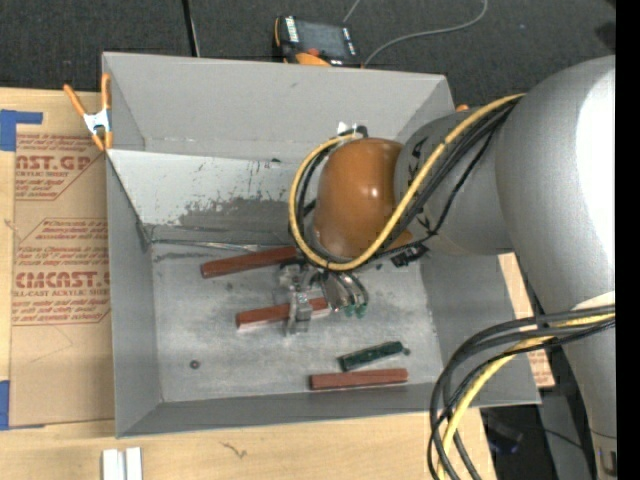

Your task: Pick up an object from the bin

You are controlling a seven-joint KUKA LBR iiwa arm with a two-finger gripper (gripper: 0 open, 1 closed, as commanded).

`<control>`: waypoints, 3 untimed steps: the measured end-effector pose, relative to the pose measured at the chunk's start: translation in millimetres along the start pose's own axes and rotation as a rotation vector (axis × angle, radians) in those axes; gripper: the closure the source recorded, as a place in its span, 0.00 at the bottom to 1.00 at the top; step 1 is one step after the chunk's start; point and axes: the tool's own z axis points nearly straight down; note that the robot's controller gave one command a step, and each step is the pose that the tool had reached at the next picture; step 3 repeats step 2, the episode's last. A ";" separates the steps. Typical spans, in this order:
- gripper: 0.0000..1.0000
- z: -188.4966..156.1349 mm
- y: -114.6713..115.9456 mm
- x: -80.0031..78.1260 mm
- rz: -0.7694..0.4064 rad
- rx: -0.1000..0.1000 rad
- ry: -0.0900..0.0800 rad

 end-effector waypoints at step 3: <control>1.00 -206.5 11.2 -0.2 -0.278 0.002 -0.007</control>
Offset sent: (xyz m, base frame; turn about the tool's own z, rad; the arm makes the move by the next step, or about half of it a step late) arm 0.0091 0.0389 0.1231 -0.0353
